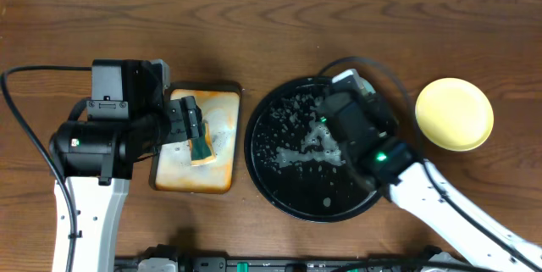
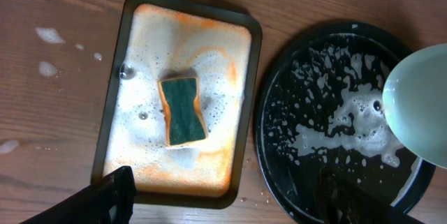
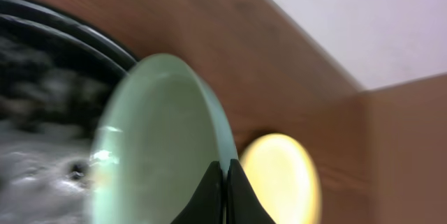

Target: Clean dirty plates on tray and stack at the side

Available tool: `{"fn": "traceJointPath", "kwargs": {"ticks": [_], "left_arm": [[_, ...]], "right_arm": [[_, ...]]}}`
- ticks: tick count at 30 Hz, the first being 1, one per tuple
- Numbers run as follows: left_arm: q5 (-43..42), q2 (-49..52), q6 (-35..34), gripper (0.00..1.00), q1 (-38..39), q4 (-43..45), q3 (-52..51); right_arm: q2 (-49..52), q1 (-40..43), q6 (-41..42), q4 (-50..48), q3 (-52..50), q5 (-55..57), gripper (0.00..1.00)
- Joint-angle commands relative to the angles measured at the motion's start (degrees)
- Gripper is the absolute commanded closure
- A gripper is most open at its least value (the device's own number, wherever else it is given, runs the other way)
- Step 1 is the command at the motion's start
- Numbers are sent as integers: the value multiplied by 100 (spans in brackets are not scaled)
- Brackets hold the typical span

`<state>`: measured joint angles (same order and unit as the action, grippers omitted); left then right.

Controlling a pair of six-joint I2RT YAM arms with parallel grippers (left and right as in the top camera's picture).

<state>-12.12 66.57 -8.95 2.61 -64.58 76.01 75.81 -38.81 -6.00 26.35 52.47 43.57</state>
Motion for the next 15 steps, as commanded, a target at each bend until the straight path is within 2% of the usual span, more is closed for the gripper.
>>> {"fn": "traceJointPath", "kwargs": {"ticks": [1,6,14,15], "left_arm": [[-50,-35,33,17,-35,-28,103],[-50,-35,33,17,-35,-28,103],[-50,-35,33,17,-35,-28,103],[-50,-35,33,17,-35,-28,103]], "right_arm": [[-155,271,820,323,225,-2446,99],[-155,752,1281,573,225,-3469,99],[-155,1224,1279,885,223,-3803,99],[-155,1215,1279,907,223,-3803,94]]}}
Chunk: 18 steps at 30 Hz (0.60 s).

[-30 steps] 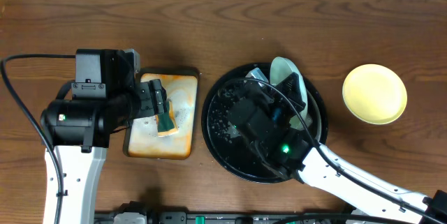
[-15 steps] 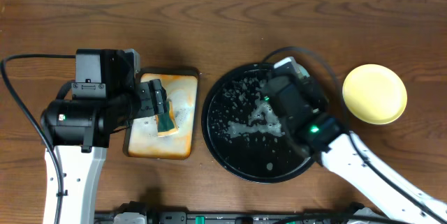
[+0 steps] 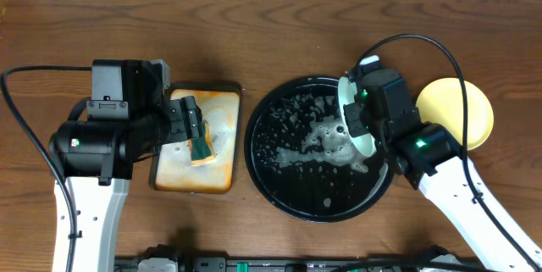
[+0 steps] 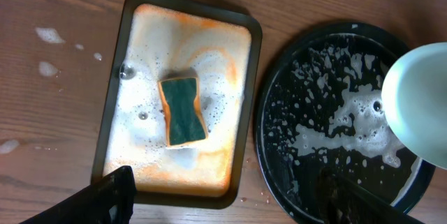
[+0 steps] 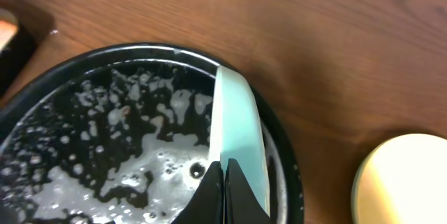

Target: Clean dirty plates on tray and stack at the side

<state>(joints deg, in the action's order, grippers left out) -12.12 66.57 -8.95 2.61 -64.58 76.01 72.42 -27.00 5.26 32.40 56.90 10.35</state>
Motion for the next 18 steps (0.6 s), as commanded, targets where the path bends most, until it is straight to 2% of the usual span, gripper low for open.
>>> {"fn": "traceJointPath", "kwargs": {"ticks": [1,2,11,13,15,18], "left_arm": [[-50,-35,33,17,-35,-28,103],[-50,-35,33,17,-35,-28,103],[-50,-35,33,17,-35,-28,103],[-50,-35,33,17,-35,-28,103],[-50,-35,33,17,-35,-28,103],[-50,-35,33,17,-35,-28,103]], "right_arm": [[184,35,153,321,-221,-481,86],[184,35,153,345,-221,-479,76],[184,35,153,409,-221,-455,72],[184,35,155,415,-221,-365,83],[181,35,153,404,-221,-275,89],[170,35,155,354,-219,-103,92]]}}
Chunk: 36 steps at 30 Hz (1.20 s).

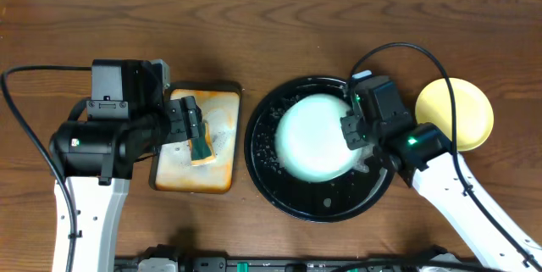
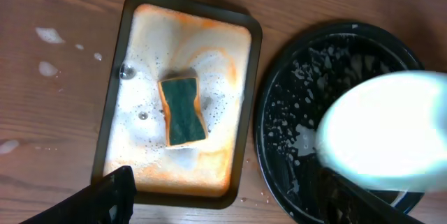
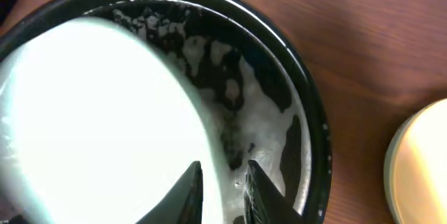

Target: Clean dirty plates on tray and stack at the side

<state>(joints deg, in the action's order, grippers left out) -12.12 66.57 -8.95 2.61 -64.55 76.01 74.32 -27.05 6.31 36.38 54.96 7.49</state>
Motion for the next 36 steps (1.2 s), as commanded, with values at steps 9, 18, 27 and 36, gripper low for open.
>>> {"fn": "traceJointPath", "kwargs": {"ticks": [9,18,27,36], "left_arm": [[-50,-35,33,17,-35,-31,103],[-50,-35,33,17,-35,-31,103],[-50,-35,33,17,-35,-31,103],[-50,-35,33,17,-35,-31,103]], "right_arm": [[-352,157,48,-103,243,459,98],[197,155,-125,179,225,-1631,71],[1912,157,-654,-269,225,-2063,62],[2577,146,-741,-708,225,-2601,66]]}}
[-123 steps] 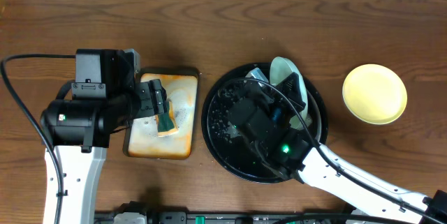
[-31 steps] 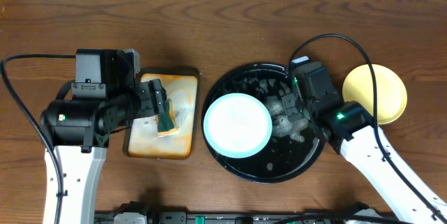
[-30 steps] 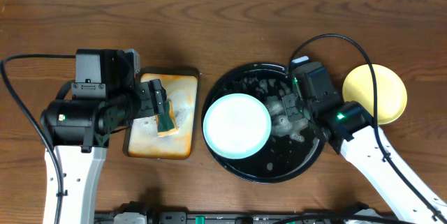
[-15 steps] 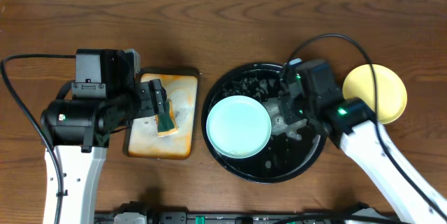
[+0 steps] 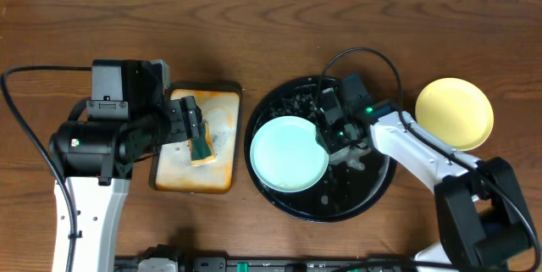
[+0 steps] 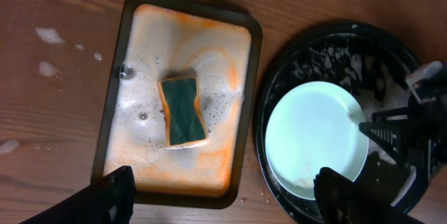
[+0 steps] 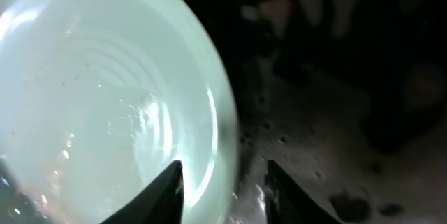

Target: Clean dirty plates on tray and stack at the side

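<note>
A pale green plate (image 5: 290, 153) lies face up in the left part of the round black tray (image 5: 373, 189), which holds foam and dark water. My right gripper (image 5: 330, 133) sits low at the plate's right edge. In the right wrist view the plate (image 7: 105, 98) fills the left, and the gripper (image 7: 225, 185) is open with the rim between its spread fingers. My left gripper (image 6: 227, 196) hangs wide open and empty, above the green sponge (image 6: 183, 109), which lies in a soapy rectangular pan (image 6: 248, 77). The left wrist view also shows the plate (image 6: 316, 139).
A yellow plate (image 5: 454, 113) rests on the wooden table to the right of the black tray. Foam spots (image 6: 49, 35) dot the table left of the soapy pan. The right arm's cable (image 5: 364, 53) arcs over the tray's far rim.
The green plate was raised over the tray, its broad pale face toward the overhead camera. Now it lies flat and face up in the tray's left part, and the right gripper's fingers stand wider apart.
My right gripper first held the green plate on edge over the foamy tray, jaws shut on its rim. Then the plate stood upright at the tray's right side, then spread broadside above the tray. Now it lies flat in the tray. The left arm stayed still.
</note>
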Available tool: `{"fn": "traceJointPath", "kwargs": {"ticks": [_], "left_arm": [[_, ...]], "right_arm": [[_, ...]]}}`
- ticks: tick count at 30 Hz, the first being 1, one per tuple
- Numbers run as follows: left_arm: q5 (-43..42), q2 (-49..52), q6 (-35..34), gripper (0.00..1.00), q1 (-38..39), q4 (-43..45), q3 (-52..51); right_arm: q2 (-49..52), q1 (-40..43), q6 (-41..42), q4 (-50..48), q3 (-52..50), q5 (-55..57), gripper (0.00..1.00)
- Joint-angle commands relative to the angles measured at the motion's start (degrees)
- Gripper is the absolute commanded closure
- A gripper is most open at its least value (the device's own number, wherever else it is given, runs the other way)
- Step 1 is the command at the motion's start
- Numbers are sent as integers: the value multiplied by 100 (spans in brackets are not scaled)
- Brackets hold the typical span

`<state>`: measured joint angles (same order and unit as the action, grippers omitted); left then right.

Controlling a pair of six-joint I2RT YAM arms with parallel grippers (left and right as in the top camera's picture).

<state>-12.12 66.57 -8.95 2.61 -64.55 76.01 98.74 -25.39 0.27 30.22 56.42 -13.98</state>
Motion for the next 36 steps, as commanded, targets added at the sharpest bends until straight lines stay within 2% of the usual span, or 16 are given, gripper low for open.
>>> {"fn": "traceJointPath", "kwargs": {"ticks": [1,4,8,10,20,23,28,36], "left_arm": [[-50,-35,33,17,-35,-31,103],[-50,-35,33,17,-35,-31,103],[-50,-35,33,17,-35,-31,103],[-50,-35,33,17,-35,-31,103],[-50,-35,33,17,-35,-31,103],[-50,-35,33,17,-35,-31,103],[-50,-35,33,17,-35,-31,103],[-50,-35,33,17,-35,-31,103]], "right_arm": [[195,-20,-90,-129,79,-448,70],[442,-20,-59,-201,79,-179,75],[472,-7,33,-232,96,118,93],[293,-9,33,-236,101,282,98],[-1460,-59,-271,-271,101,1751,99],[-1801,-203,-319,-225,101,2699,99],[-2055,-702,-588,-286,101,5071,99],[-2074,-2009,-1086,-599,101,7108,99]]}}
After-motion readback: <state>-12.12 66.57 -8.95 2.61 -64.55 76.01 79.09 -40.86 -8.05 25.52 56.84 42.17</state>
